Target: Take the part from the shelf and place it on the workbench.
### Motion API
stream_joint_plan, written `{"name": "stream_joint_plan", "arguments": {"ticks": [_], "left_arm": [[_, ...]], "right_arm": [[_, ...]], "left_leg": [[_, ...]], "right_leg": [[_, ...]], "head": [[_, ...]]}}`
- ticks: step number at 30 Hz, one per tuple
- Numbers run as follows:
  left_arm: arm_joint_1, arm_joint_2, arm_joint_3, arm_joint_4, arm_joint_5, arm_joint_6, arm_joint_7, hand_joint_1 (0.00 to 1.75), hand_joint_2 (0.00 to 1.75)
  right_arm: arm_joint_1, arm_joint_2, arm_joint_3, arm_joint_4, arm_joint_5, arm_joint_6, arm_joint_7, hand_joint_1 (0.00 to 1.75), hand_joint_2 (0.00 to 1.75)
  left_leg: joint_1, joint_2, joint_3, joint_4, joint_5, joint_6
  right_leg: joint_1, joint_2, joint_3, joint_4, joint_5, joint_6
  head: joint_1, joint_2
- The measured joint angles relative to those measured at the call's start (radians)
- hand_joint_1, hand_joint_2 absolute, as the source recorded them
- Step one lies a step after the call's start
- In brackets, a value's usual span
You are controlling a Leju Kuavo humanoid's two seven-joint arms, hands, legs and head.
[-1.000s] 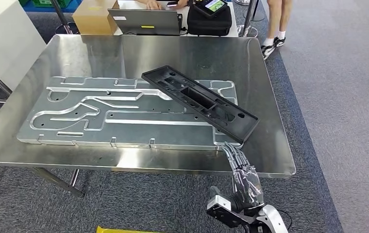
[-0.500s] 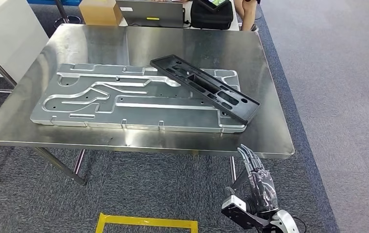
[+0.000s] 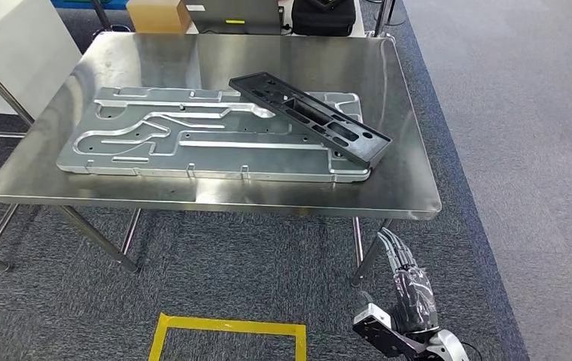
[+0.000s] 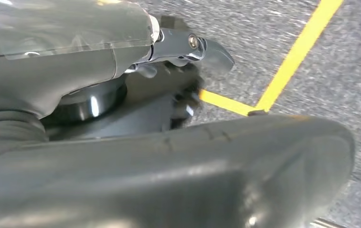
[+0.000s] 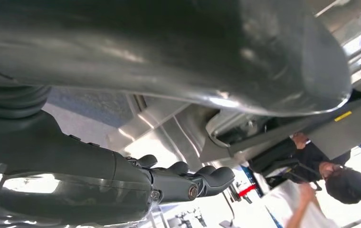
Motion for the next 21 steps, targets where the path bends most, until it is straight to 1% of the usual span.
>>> {"name": "stream_joint_plan", "arguments": {"ticks": [1,2,3,4,5,6,7,9,10,11,12,13,14,15,16,17,18,19,20,21], "left_arm": [[0.000,0.000,0.000,0.000,0.000,0.000,0.000,0.00,0.00],[0.000,0.000,0.000,0.000,0.000,0.001,-0.001,0.00,0.00],[0.001,0.000,0.000,0.000,-0.001,0.003,-0.003,0.00,0.00],[0.002,0.000,0.000,0.000,-0.002,0.006,-0.005,0.00,0.00],[0.003,0.000,0.000,0.000,-0.004,0.011,-0.009,0.00,0.00],[0.003,0.001,0.000,0.000,-0.006,0.016,-0.013,0.00,0.00],[0.003,0.002,0.000,0.000,-0.009,0.020,-0.017,0.00,0.00],[0.003,0.003,0.000,0.000,-0.012,0.027,-0.023,0.00,0.00],[0.003,0.003,0.000,0.000,-0.012,0.031,-0.023,0.00,0.00],[0.004,0.004,0.000,0.000,-0.013,0.035,-0.023,0.00,0.00],[0.004,0.004,0.000,0.000,-0.013,0.041,-0.022,0.00,0.00],[0.004,0.005,0.000,0.000,-0.012,0.047,-0.020,0.00,0.00],[0.004,0.005,0.000,0.000,-0.013,0.052,-0.018,0.00,0.00],[0.004,0.006,0.000,0.000,-0.015,0.058,-0.015,0.00,0.00],[0.004,0.006,0.000,0.000,-0.018,0.065,-0.011,0.00,0.00],[0.004,0.007,0.000,0.000,-0.021,0.071,-0.008,0.00,0.00],[0.004,0.008,0.000,0.000,-0.023,0.076,-0.004,0.00,0.00],[0.005,0.009,0.000,0.000,-0.024,0.080,0.000,0.00,0.00],[0.006,0.010,0.000,0.000,-0.024,0.083,0.002,0.00,0.00],[0.007,0.012,0.000,0.000,-0.024,0.084,0.003,0.00,0.00]], "right_arm": [[0.000,0.000,0.000,0.004,-0.017,-0.001,-0.009,0.00,0.00],[0.001,0.000,0.000,0.007,-0.038,-0.003,-0.019,0.00,0.00],[0.003,0.000,0.000,0.010,-0.062,-0.004,-0.030,0.00,0.00],[0.005,0.000,0.001,0.014,-0.086,-0.004,-0.041,0.00,0.00],[0.009,0.001,0.002,0.017,-0.108,-0.005,-0.050,0.00,0.00],[0.013,0.001,0.003,0.021,-0.130,-0.007,-0.059,0.00,0.00],[0.016,0.001,0.004,0.024,-0.149,-0.008,-0.065,0.00,0.00],[0.019,0.002,0.007,0.029,-0.182,-0.010,-0.075,0.00,0.00],[0.019,0.004,0.008,0.032,-0.196,-0.009,-0.078,0.00,0.00],[0.018,0.006,0.009,0.034,-0.214,-0.006,-0.081,0.00,0.00],[0.018,0.009,0.010,0.035,-0.237,0.001,-0.085,0.00,0.00],[0.017,0.012,0.010,0.036,-0.261,0.009,-0.089,0.00,0.00],[0.014,0.015,0.011,0.037,-0.286,0.021,-0.093,0.00,0.00],[0.011,0.017,0.011,0.038,-0.310,0.035,-0.096,0.00,0.00],[0.007,0.019,0.011,0.040,-0.335,0.049,-0.098,0.00,0.00],[0.003,0.022,0.011,0.043,-0.362,0.064,-0.099,0.00,0.00],[0.001,0.024,0.010,0.047,-0.384,0.077,-0.100,0.00,0.00],[0.000,0.027,0.010,0.052,-0.402,0.087,-0.102,0.00,0.00],[-0.001,0.030,0.010,0.057,-0.413,0.093,-0.103,0.00,0.00],[-0.002,0.034,0.010,0.062,-0.418,0.096,-0.105,0.00,0.00]], "left_leg": [[-0.001,-0.001,0.031,-0.055,-0.006,0.004],[-0.003,-0.003,0.047,-0.087,-0.015,0.011],[-0.007,-0.004,0.048,-0.097,-0.016,0.021],[-0.006,-0.003,0.040,-0.097,-0.010,0.032],[-0.007,-0.001,0.033,-0.097,-0.002,0.043],[-0.007,0.001,0.024,-0.099,0.007,0.055],[-0.008,0.003,0.013,-0.100,0.018,0.065],[-0.013,0.005,-0.013,-0.100,0.039,0.075],[-0.016,0.006,-0.026,-0.099,0.049,0.077],[-0.019,0.007,-0.040,-0.097,0.060,0.077],[-0.021,0.007,-0.053,-0.095,0.069,0.077],[-0.023,0.007,-0.067,-0.093,0.078,0.076],[-0.025,0.007,-0.077,-0.091,0.086,0.075],[-0.027,0.007,-0.086,-0.088,0.094,0.073],[-0.029,0.006,-0.091,-0.087,0.101,0.070],[-0.030,0.006,-0.095,-0.086,0.108,0.065],[-0.030,0.007,-0.098,-0.086,0.116,0.059],[-0.029,0.007,-0.101,-0.087,0.123,0.053],[-0.028,0.006,-0.105,-0.084,0.121,0.047],[-0.027,0.005,-0.113,-0.069,0.102,0.040]], "right_leg": [[0.000,0.000,-0.008,0.006,0.006,0.007],[0.002,0.000,-0.013,0.009,0.012,0.014],[0.002,0.000,-0.016,0.010,0.020,0.022],[0.001,0.000,-0.018,0.010,0.025,0.029],[-0.001,0.001,-0.023,0.015,0.019,0.034],[-0.003,0.002,-0.033,0.034,-0.006,0.038],[-0.005,0.004,-0.048,0.072,-0.048,0.040],[-0.004,0.006,-0.085,0.192,-0.147,0.040],[-0.004,0.007,-0.096,0.248,-0.173,0.040],[-0.002,0.007,-0.094,0.281,-0.175,0.039],[-0.001,0.008,-0.076,0.281,-0.157,0.036],[0.002,0.008,-0.040,0.247,-0.128,0.031],[0.007,0.009,0.011,0.185,-0.103,0.023],[0.012,0.009,0.065,0.110,-0.092,0.013],[0.016,0.010,0.111,0.042,-0.094,0.006],[0.021,0.010,0.139,-0.005,-0.102,0.000],[0.024,0.010,0.149,-0.029,-0.107,-0.004],[0.022,0.010,0.147,-0.038,-0.103,-0.007],[0.021,0.008,0.142,-0.041,-0.094,-0.012],[0.018,0.006,0.134,-0.043,-0.083,-0.018]], "head": [[0.000,0.000],[0.000,0.000],[0.000,0.000],[0.000,0.000],[0.000,0.000],[0.000,0.000],[0.000,0.000],[0.001,0.000],[0.001,0.000],[0.001,0.000],[0.001,0.000],[0.001,0.000],[0.001,0.000],[0.001,0.000],[0.001,0.000],[0.000,0.000],[0.000,0.000],[0.000,0.000],[0.000,0.000],[0.000,0.000]]}}
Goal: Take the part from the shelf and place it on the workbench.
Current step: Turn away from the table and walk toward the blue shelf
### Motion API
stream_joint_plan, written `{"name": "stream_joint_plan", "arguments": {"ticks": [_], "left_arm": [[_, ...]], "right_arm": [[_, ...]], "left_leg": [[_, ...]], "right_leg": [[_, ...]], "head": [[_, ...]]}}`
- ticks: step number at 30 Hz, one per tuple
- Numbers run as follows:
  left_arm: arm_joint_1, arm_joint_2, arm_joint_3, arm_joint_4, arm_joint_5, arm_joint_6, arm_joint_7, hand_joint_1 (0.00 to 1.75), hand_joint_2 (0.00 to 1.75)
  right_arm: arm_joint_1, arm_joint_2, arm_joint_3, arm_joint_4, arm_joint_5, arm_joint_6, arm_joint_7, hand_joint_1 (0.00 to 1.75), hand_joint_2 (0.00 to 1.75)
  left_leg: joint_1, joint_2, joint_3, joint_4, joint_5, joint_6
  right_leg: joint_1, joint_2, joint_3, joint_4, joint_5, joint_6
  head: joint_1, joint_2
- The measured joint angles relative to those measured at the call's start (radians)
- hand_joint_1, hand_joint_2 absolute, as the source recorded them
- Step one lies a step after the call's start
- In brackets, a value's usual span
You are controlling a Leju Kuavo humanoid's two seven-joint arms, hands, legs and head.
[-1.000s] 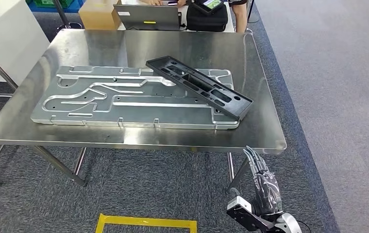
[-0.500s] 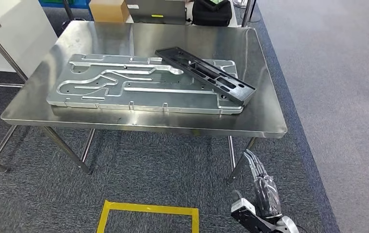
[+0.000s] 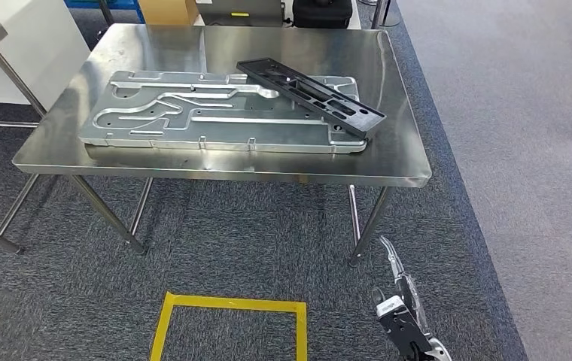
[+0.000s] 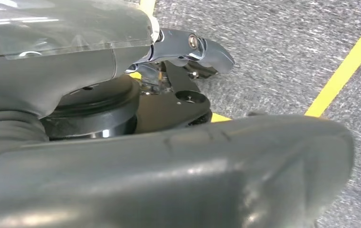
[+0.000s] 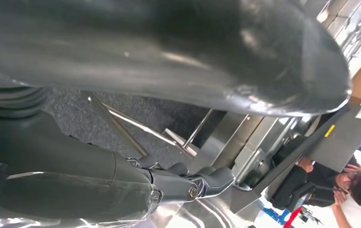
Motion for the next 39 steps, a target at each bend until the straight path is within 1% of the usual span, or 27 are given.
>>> {"name": "stream_joint_plan", "arguments": {"ticks": [2,4,5,6,7,8,9,11,12,14,15,16,19,20,21,22,24,26,27,29,30,32,34,35,36,37,39], "left_arm": [[0.001,0.004,0.000,0.000,0.000,0.002,0.002,0.00,0.00],[0.002,0.006,0.000,0.000,-0.001,0.002,0.003,0.00,0.00],[0.002,0.008,0.000,0.000,-0.002,0.002,0.003,0.00,0.00],[0.003,0.009,0.000,0.000,-0.002,0.004,0.004,0.00,0.00],[0.002,0.010,0.000,0.000,-0.003,0.008,0.006,0.00,0.00],[0.002,0.012,0.000,0.000,-0.005,0.016,0.011,0.00,0.00],[0.001,0.013,0.000,0.000,-0.009,0.028,0.019,0.00,0.00],[0.000,0.016,-0.001,0.000,-0.018,0.058,0.043,0.00,0.00],[0.000,0.018,-0.001,0.000,-0.024,0.075,0.057,0.00,0.00],[0.000,0.022,-0.002,0.000,-0.039,0.113,0.086,0.00,0.00],[0.000,0.024,-0.004,0.000,-0.051,0.134,0.100,0.00,0.00],[0.000,0.027,-0.008,0.000,-0.064,0.156,0.113,0.00,0.00],[0.005,0.033,-0.027,0.000,-0.108,0.220,0.153,0.00,0.00],[0.009,0.034,-0.034,0.000,-0.119,0.238,0.169,0.00,0.00],[0.014,0.036,-0.040,0.000,-0.126,0.253,0.185,0.00,0.00],[0.018,0.038,-0.045,0.000,-0.131,0.265,0.200,0.00,0.00],[0.025,0.041,-0.051,0.000,-0.139,0.282,0.221,0.00,0.00],[0.027,0.045,-0.057,0.000,-0.152,0.293,0.236,0.00,0.00],[0.028,0.047,-0.063,0.000,-0.165,0.299,0.245,0.00,0.00],[0.030,0.055,-0.079,0.000,-0.196,0.304,0.261,0.00,0.00],[0.031,0.060,-0.088,0.000,-0.210,0.304,0.268,0.00,0.00],[0.034,0.069,-0.103,0.000,-0.225,0.302,0.282,0.00,0.00],[0.036,0.076,-0.111,0.000,-0.227,0.299,0.290,0.00,0.00],[0.036,0.079,-0.115,0.000,-0.227,0.299,0.291,0.00,0.00],[0.036,0.080,-0.118,0.000,-0.227,0.299,0.290,0.00,0.00],[0.037,0.082,-0.121,0.000,-0.227,0.298,0.288,0.00,0.00],[0.036,0.084,-0.124,0.000,-0.228,0.296,0.284,0.00,0.00]], "right_arm": [[-0.001,0.006,0.000,0.007,-0.004,0.003,-0.002,0.00,0.00],[-0.001,0.010,0.000,0.015,-0.005,0.004,-0.003,0.00,0.00],[-0.001,0.011,0.000,0.019,-0.005,0.004,-0.003,0.00,0.00],[-0.001,0.013,0.000,0.022,-0.007,0.004,-0.003,0.00,0.00],[-0.002,0.014,0.000,0.026,-0.011,0.006,-0.003,0.00,0.00],[-0.002,0.017,0.000,0.031,-0.016,0.006,-0.003,0.00,0.00],[-0.004,0.020,-0.001,0.040,-0.022,0.007,-0.004,0.00,0.00],[-0.018,0.029,-0.005,0.086,-0.040,0.008,-0.011,0.00,0.00],[-0.034,0.035,-0.010,0.132,-0.053,0.009,-0.020,0.00,0.00],[-0.087,0.050,-0.025,0.288,-0.087,0.015,-0.058,0.00,0.00],[-0.121,0.057,-0.038,0.396,-0.106,0.022,-0.086,0.00,0.00],[-0.156,0.063,-0.052,0.513,-0.126,0.033,-0.116,0.00,0.00],[-0.236,0.071,-0.107,0.842,-0.189,0.078,-0.162,0.00,0.00],[-0.249,0.073,-0.127,0.933,-0.214,0.094,-0.153,0.00,0.00],[-0.256,0.074,-0.149,1.008,-0.242,0.108,-0.136,0.00,0.00],[-0.259,0.076,-0.172,1.077,-0.271,0.120,-0.117,0.00,0.00],[-0.259,0.076,-0.219,1.180,-0.321,0.131,-0.081,0.00,0.00],[-0.262,0.074,-0.261,1.253,-0.359,0.122,-0.036,0.00,0.00],[-0.264,0.074,-0.283,1.282,-0.377,0.107,-0.001,0.00,0.00],[-0.267,0.073,-0.328,1.327,-0.415,0.059,0.088,0.00,0.00],[-0.269,0.073,-0.351,1.344,-0.430,0.031,0.130,0.00,0.00],[-0.270,0.073,-0.388,1.369,-0.448,-0.007,0.183,0.00,0.00],[-0.270,0.073,-0.411,1.384,-0.453,-0.016,0.201,0.00,0.00],[-0.270,0.073,-0.420,1.390,-0.455,-0.013,0.205,0.00,0.00],[-0.271,0.074,-0.428,1.395,-0.455,-0.007,0.206,0.00,0.00],[-0.271,0.074,-0.434,1.400,-0.455,0.001,0.205,0.00,0.00],[-0.273,0.076,-0.441,1.406,-0.452,0.024,0.192,0.00,0.00]], "left_leg": [[0.005,-0.002,-0.029,0.082,-0.086,-0.012],[0.012,-0.002,-0.062,0.212,-0.170,-0.023],[0.016,-0.002,-0.066,0.259,-0.181,-0.028],[0.020,-0.002,-0.054,0.273,-0.167,-0.033],[0.023,-0.002,-0.024,0.252,-0.138,-0.036],[0.027,-0.002,0.023,0.198,-0.111,-0.038],[0.029,-0.002,0.078,0.124,-0.100,-0.039],[0.028,-0.005,0.156,0.002,-0.115,-0.029],[0.025,-0.006,0.169,-0.026,-0.125,-0.021],[0.024,-0.002,0.162,-0.036,-0.115,-0.001],[0.024,0.000,0.154,-0.039,-0.104,0.009],[0.024,0.003,0.143,-0.042,-0.092,0.019],[0.019,0.003,0.099,-0.042,-0.056,0.034],[0.017,0.003,0.085,-0.040,-0.045,0.034],[0.015,0.002,0.070,-0.036,-0.036,0.034],[0.013,0.001,0.057,-0.032,-0.029,0.033],[0.011,0.001,0.035,-0.022,-0.019,0.028],[0.009,0.003,0.023,-0.016,-0.009,0.019],[0.009,0.005,0.021,-0.015,-0.002,0.014],[0.009,0.007,0.018,-0.015,0.007,0.002],[0.010,0.006,0.012,-0.007,-0.002,-0.004],[0.012,0.003,-0.012,0.057,-0.066,-0.013],[0.015,0.002,-0.051,0.181,-0.154,-0.021],[0.017,0.002,-0.063,0.236,-0.175,-0.024],[0.018,0.002,-0.061,0.263,-0.175,-0.026],[0.019,0.002,-0.041,0.253,-0.158,-0.027],[0.021,0.002,0.052,0.127,-0.113,-0.024]], "right_leg": [[-0.003,-0.004,-0.023,-0.002,0.022,-0.009],[-0.004,-0.005,-0.054,0.004,0.042,-0.011],[-0.004,-0.006,-0.070,0.008,0.052,-0.009],[-0.005,-0.007,-0.087,0.013,0.061,-0.006],[-0.006,-0.007,-0.104,0.019,0.069,-0.002],[-0.008,-0.007,-0.119,0.027,0.076,0.003],[-0.008,-0.007,-0.133,0.035,0.082,0.008],[-0.006,-0.007,-0.150,0.049,0.093,0.020],[-0.005,-0.007,-0.153,0.051,0.100,0.027],[-0.007,-0.005,-0.157,0.048,0.113,0.041],[-0.008,-0.004,-0.163,0.054,0.103,0.047],[-0.011,-0.003,-0.173,0.076,0.074,0.052],[-0.015,0.000,-0.224,0.245,-0.065,0.061],[-0.015,0.001,-0.231,0.299,-0.083,0.063],[-0.015,0.002,-0.224,0.323,-0.077,0.062],[-0.015,0.002,-0.199,0.311,-0.054,0.060],[-0.012,0.003,-0.100,0.188,-0.011,0.049],[-0.005,0.003,-0.012,0.053,-0.012,0.036],[0.000,0.004,0.005,0.020,-0.019,0.031],[0.001,0.003,0.003,0.006,-0.012,0.020],[-0.002,0.001,-0.002,0.002,-0.005,0.011],[-0.007,-0.002,-0.016,-0.004,0.012,-0.005],[-0.005,-0.003,-0.036,-0.001,0.026,-0.010],[-0.005,-0.004,-0.047,0.002,0.032,-0.009],[-0.005,-0.005,-0.057,0.006,0.038,-0.007],[-0.005,-0.005,-0.067,0.011,0.042,-0.005],[-0.005,-0.005,-0.081,0.021,0.048,0.000]], "head": [[0.000,0.000],[0.000,0.000],[0.000,0.000],[0.000,0.000],[0.000,0.000],[0.000,0.000],[0.000,0.000],[0.000,0.000],[0.000,0.000],[0.000,0.000],[0.000,0.000],[0.000,0.000],[0.000,0.000],[0.000,0.000],[0.000,0.000],[0.000,0.000],[0.000,0.000],[0.000,0.000],[0.000,0.000],[0.000,0.000],[0.000,0.000],[0.000,0.000],[0.000,0.000],[0.000,0.000],[0.000,0.000],[0.000,0.000],[0.000,0.000]]}}
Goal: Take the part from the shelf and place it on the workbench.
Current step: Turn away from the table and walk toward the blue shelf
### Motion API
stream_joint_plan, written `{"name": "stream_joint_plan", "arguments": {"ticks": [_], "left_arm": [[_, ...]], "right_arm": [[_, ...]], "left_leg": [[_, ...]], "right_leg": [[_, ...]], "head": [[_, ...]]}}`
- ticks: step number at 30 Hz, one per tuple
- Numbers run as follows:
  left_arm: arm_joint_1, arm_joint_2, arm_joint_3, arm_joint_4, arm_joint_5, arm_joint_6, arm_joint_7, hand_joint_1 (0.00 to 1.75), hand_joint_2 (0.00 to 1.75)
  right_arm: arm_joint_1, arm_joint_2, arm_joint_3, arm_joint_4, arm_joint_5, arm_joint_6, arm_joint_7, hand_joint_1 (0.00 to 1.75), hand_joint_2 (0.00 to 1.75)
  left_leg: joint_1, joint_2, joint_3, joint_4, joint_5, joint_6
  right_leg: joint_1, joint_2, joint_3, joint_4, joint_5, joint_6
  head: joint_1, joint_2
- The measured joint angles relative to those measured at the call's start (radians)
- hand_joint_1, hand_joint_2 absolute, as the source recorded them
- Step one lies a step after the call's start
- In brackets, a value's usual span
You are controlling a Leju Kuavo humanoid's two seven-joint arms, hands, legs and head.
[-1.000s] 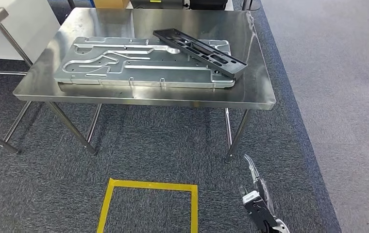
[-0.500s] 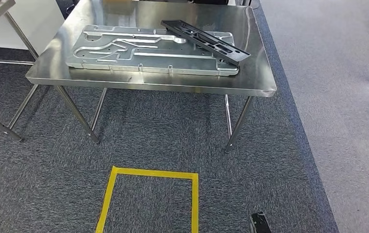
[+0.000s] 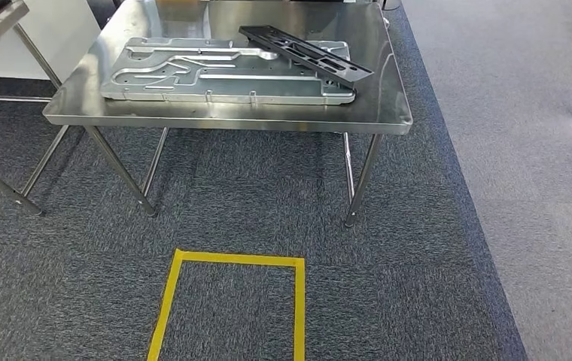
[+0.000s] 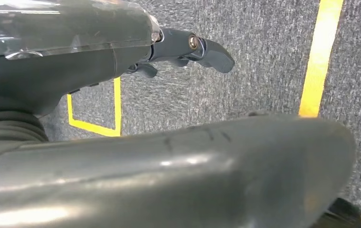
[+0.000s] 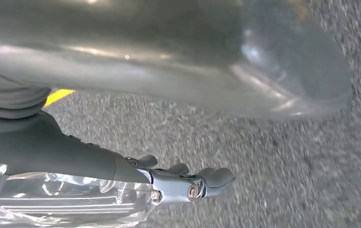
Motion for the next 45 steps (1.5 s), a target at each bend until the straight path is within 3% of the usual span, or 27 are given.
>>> {"name": "stream_joint_plan", "arguments": {"ticks": [2,3,4,7,8,12,19,21,22,24,25,26,27,29,31,32,36,38,40,41,42,43,45], "left_arm": [[-0.002,0.002,-0.001,0.000,-0.001,-0.002,-0.002,0.00,0.00],[-0.003,0.003,-0.001,0.000,-0.001,-0.003,-0.003,0.00,0.00],[-0.003,0.004,-0.001,0.000,0.000,-0.004,-0.004,0.00,0.00],[0.000,0.004,-0.001,0.000,0.006,-0.004,-0.001,0.00,0.00],[0.001,0.005,-0.001,0.000,0.008,-0.004,0.000,0.00,0.00],[0.002,0.005,-0.001,0.000,0.022,0.000,0.014,0.00,0.00],[0.003,0.005,0.002,0.000,0.034,0.011,0.032,0.00,0.00],[0.002,0.003,0.002,0.000,0.038,0.012,0.031,0.00,0.00],[0.001,0.002,0.002,0.000,0.040,0.012,0.029,0.00,0.00],[0.001,0.000,0.003,0.000,0.043,0.012,0.025,0.00,0.00],[0.001,-0.001,0.004,0.000,0.045,0.012,0.022,0.00,0.00],[0.002,-0.002,0.006,0.000,0.047,0.011,0.019,0.00,0.00],[0.002,-0.002,0.008,0.000,0.048,0.011,0.016,0.00,0.00],[0.002,-0.005,0.011,0.000,0.051,0.009,0.008,0.00,0.00],[0.000,-0.008,0.013,0.000,0.053,0.006,0.001,0.00,0.00],[-0.001,-0.009,0.016,0.000,0.054,0.005,-0.001,0.00,0.00],[-0.002,-0.011,0.024,0.000,0.052,-0.001,-0.003,0.00,0.00],[-0.001,-0.011,0.026,0.000,0.049,-0.002,-0.002,0.00,0.00],[0.000,-0.012,0.026,0.000,0.047,-0.002,-0.002,0.00,0.00],[0.001,-0.012,0.026,0.000,0.046,-0.002,-0.002,0.00,0.00],[0.001,-0.012,0.026,0.000,0.046,-0.002,-0.002,0.00,0.00],[0.002,-0.013,0.026,0.000,0.045,-0.002,-0.002,0.00,0.00],[0.003,-0.013,0.026,0.000,0.045,-0.003,-0.002,0.00,0.00]], "right_arm": [[-0.002,0.003,-0.004,0.004,0.009,0.019,-0.021,0.00,0.00],[-0.004,0.004,-0.004,0.007,0.016,0.023,-0.031,0.00,0.00],[-0.006,0.006,-0.004,0.009,0.024,0.024,-0.038,0.00,0.00],[-0.010,0.007,-0.004,0.014,0.037,0.038,-0.050,0.00,0.00],[-0.010,0.007,-0.004,0.016,0.038,0.045,-0.051,0.00,0.00],[-0.010,0.007,-0.004,0.022,0.047,0.061,-0.038,0.00,0.00],[-0.012,0.011,-0.003,0.026,0.057,0.091,-0.025,0.00,0.00],[-0.012,0.012,-0.001,0.027,0.063,0.097,-0.023,0.00,0.00],[-0.012,0.012,0.001,0.027,0.067,0.100,-0.023,0.00,0.00],[-0.012,0.012,0.005,0.027,0.076,0.106,-0.029,0.00,0.00],[-0.012,0.012,0.007,0.027,0.081,0.108,-0.033,0.00,0.00],[-0.011,0.012,0.009,0.027,0.086,0.108,-0.036,0.00,0.00],[-0.011,0.013,0.011,0.028,0.092,0.107,-0.039,0.00,0.00],[-0.012,0.012,0.017,0.028,0.105,0.104,-0.039,0.00,0.00],[-0.015,0.012,0.022,0.029,0.113,0.102,-0.036,0.00,0.00],[-0.017,0.011,0.024,0.029,0.116,0.103,-0.034,0.00,0.00],[-0.018,0.011,0.033,0.029,0.120,0.102,-0.020,0.00,0.00],[-0.019,0.011,0.035,0.029,0.121,0.099,-0.014,0.00,0.00],[-0.019,0.011,0.035,0.029,0.122,0.095,-0.009,0.00,0.00],[-0.019,0.011,0.035,0.030,0.123,0.093,-0.007,0.00,0.00],[-0.019,0.011,0.035,0.030,0.123,0.091,-0.005,0.00,0.00],[-0.019,0.011,0.035,0.030,0.124,0.089,-0.003,0.00,0.00],[-0.020,0.011,0.035,0.030,0.124,0.088,-0.002,0.00,0.00]], "left_leg": [[-0.003,0.000,0.079,-0.124,0.013,0.009],[-0.005,0.000,0.094,-0.153,0.011,0.014],[-0.006,0.000,0.093,-0.161,0.011,0.017],[-0.007,0.001,0.087,-0.167,0.015,0.022],[-0.009,0.000,0.086,-0.165,0.016,0.025],[-0.017,0.001,0.074,-0.158,0.022,0.034],[-0.021,0.001,0.057,-0.147,0.028,0.052],[-0.017,0.003,0.057,-0.154,0.037,0.062],[-0.014,0.005,0.055,-0.157,0.043,0.067],[-0.014,0.007,0.047,-0.157,0.048,0.071],[-0.014,0.008,0.044,-0.157,0.050,0.070],[-0.015,0.009,0.041,-0.156,0.051,0.069],[-0.015,0.010,0.040,-0.155,0.052,0.068],[-0.015,0.010,0.041,-0.153,0.052,0.064],[-0.018,0.010,0.040,-0.150,0.051,0.054],[-0.018,0.010,0.039,-0.149,0.051,0.048],[-0.015,0.008,0.033,-0.134,0.039,0.022],[-0.012,0.004,-0.005,-0.047,-0.020,0.013],[-0.009,0.003,-0.067,0.093,-0.088,0.007],[-0.007,0.003,-0.087,0.139,-0.101,0.005],[-0.005,0.003,-0.087,0.147,-0.093,0.004],[-0.004,0.003,-0.067,0.111,-0.067,0.004],[-0.003,0.000,0.007,-0.034,0.000,0.009]], "right_leg": [[0.002,0.000,-0.010,0.011,0.004,0.008],[0.004,0.000,-0.014,0.014,0.007,0.013],[0.006,0.000,-0.017,0.016,0.005,0.013],[0.007,0.001,-0.020,0.016,0.003,-0.010],[0.006,0.001,-0.021,0.015,0.009,-0.011],[-0.002,0.002,-0.026,0.011,0.028,0.020],[-0.008,0.002,-0.036,0.009,0.040,0.049],[-0.010,0.004,-0.046,0.032,0.018,0.055],[-0.011,0.005,-0.063,0.072,-0.013,0.057],[-0.012,0.007,-0.118,0.205,-0.092,0.059],[-0.012,0.007,-0.143,0.269,-0.120,0.059],[-0.012,0.007,-0.155,0.305,-0.129,0.059],[-0.012,0.007,-0.146,0.300,-0.119,0.057],[-0.012,0.006,-0.073,0.178,-0.058,0.050],[-0.007,0.004,-0.003,0.049,-0.020,0.040],[-0.004,0.003,0.011,0.019,-0.016,0.036],[-0.004,0.007,0.010,0.005,-0.009,0.015],[-0.008,0.006,0.008,0.000,-0.003,0.004],[-0.006,0.008,0.002,0.002,-0.001,0.000],[-0.005,0.009,-0.001,0.003,-0.001,-0.001],[-0.004,0.010,-0.002,0.006,-0.001,-0.001],[-0.004,0.013,-0.002,0.009,-0.001,0.000],[-0.002,0.018,-0.003,0.016,-0.004,0.004]], "head": [[0.000,0.000],[0.000,0.000],[0.000,0.000],[0.001,0.000],[0.001,0.000],[0.001,0.000],[0.001,0.000],[0.001,0.000],[0.001,0.000],[0.001,0.000],[0.001,0.000],[0.001,0.000],[0.001,0.000],[0.001,0.000],[0.001,0.000],[0.001,0.000],[0.001,0.000],[0.000,0.000],[0.000,0.000],[0.000,0.000],[0.000,0.000],[0.000,0.000],[0.000,0.000]]}}
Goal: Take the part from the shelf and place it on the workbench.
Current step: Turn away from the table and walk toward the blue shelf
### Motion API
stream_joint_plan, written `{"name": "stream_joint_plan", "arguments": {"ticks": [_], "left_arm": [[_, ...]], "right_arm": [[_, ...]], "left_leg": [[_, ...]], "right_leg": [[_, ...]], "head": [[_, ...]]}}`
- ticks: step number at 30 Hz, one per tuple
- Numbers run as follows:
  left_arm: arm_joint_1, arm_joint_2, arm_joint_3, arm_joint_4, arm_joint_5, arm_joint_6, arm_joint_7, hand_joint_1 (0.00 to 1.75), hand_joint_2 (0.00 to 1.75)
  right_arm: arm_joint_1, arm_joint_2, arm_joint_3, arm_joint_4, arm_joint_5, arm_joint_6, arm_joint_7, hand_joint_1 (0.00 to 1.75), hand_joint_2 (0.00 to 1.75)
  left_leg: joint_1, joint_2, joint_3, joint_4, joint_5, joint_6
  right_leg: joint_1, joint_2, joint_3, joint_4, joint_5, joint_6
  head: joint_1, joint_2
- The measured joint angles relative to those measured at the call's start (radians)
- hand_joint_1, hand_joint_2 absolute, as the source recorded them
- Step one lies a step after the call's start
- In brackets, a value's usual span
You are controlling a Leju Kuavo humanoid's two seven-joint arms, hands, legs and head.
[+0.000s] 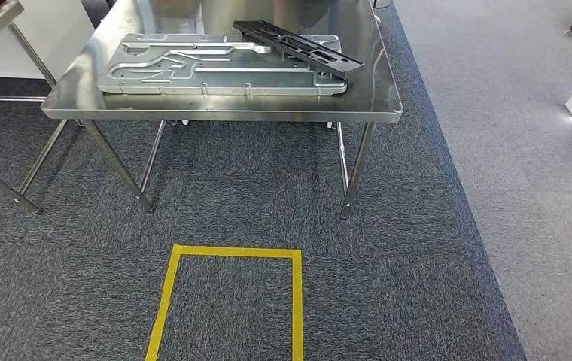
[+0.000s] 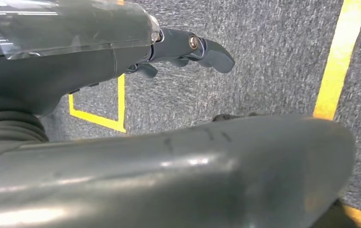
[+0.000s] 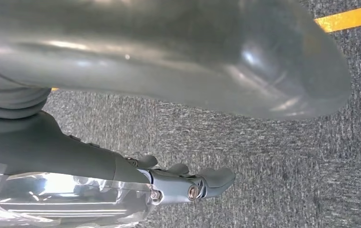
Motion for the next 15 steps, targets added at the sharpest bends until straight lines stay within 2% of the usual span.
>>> {"name": "stream_joint_plan", "arguments": {"ticks": [1,2,5,6,8,10,11,12,13,15], "left_arm": [[-0.001,0.000,0.000,0.000,0.000,-0.001,-0.001,0.00,0.00],[-0.001,0.000,0.000,0.000,-0.001,-0.001,-0.003,0.00,0.00],[-0.001,-0.002,0.000,0.000,-0.001,-0.002,-0.006,0.00,0.00],[-0.001,-0.002,0.000,0.000,-0.001,-0.002,-0.007,0.00,0.00],[-0.002,-0.003,0.000,0.000,-0.001,-0.002,-0.007,0.00,0.00],[-0.002,-0.003,0.000,0.000,-0.002,-0.003,-0.008,0.00,0.00],[-0.001,-0.004,0.000,0.000,-0.002,-0.004,-0.008,0.00,0.00],[0.000,-0.004,0.000,0.000,-0.003,-0.004,-0.008,0.00,0.00],[0.000,-0.005,0.000,0.000,-0.005,-0.005,-0.007,0.00,0.00],[0.000,-0.007,0.000,0.000,-0.009,-0.009,-0.007,0.00,0.00]], "right_arm": [[-0.001,0.000,0.000,0.000,0.000,0.000,0.000,0.00,0.00],[-0.001,0.000,0.000,0.000,0.000,0.000,0.000,0.00,0.00],[-0.001,0.000,0.000,0.000,0.001,0.000,-0.003,0.00,0.00],[-0.001,0.000,0.000,0.000,0.001,0.000,-0.004,0.00,0.00],[-0.001,0.000,0.000,0.000,0.002,0.000,-0.005,0.00,0.00],[-0.001,0.000,0.000,0.000,0.002,0.001,-0.006,0.00,0.00],[-0.001,0.000,0.000,0.000,0.003,0.002,-0.009,0.00,0.00],[0.001,0.000,0.000,0.000,0.003,0.003,-0.012,0.00,0.00],[0.002,0.000,0.000,0.000,0.005,0.003,-0.017,0.00,0.00],[0.002,0.000,0.001,0.000,0.011,0.006,-0.035,0.00,0.00]], "left_leg": [[-0.001,-0.002,0.028,-0.060,0.020,0.004],[-0.002,-0.005,0.043,-0.095,0.027,0.008],[-0.004,-0.004,0.044,-0.110,0.031,0.022],[-0.003,-0.003,0.044,-0.113,0.036,0.029],[0.000,0.002,0.042,-0.119,0.044,0.041],[-0.001,0.005,0.036,-0.118,0.047,0.044],[-0.002,0.007,0.034,-0.117,0.047,0.045],[-0.002,0.007,0.033,-0.116,0.047,0.044],[-0.002,0.008,0.034,-0.116,0.047,0.044],[-0.002,0.008,0.037,-0.115,0.045,0.041]], "right_leg": [[0.002,0.002,-0.001,0.004,-0.001,0.004],[0.003,0.003,-0.004,0.007,-0.001,0.009],[0.002,0.004,-0.008,0.009,0.000,0.027],[0.001,0.003,-0.012,0.019,-0.009,0.033],[-0.002,0.001,-0.045,0.092,-0.059,0.041],[-0.002,0.000,-0.105,0.223,-0.126,0.047],[-0.003,0.000,-0.127,0.273,-0.142,0.048],[-0.003,-0.001,-0.132,0.288,-0.138,0.049],[-0.003,-0.001,-0.118,0.263,-0.114,0.047],[-0.001,-0.005,-0.047,0.126,-0.047,0.041]], "head": [[0.000,0.000],[0.000,0.000],[0.000,0.000],[0.000,0.000],[0.000,0.000],[0.000,0.000],[0.000,0.000],[0.000,0.000],[0.000,0.000],[0.000,0.000]]}}
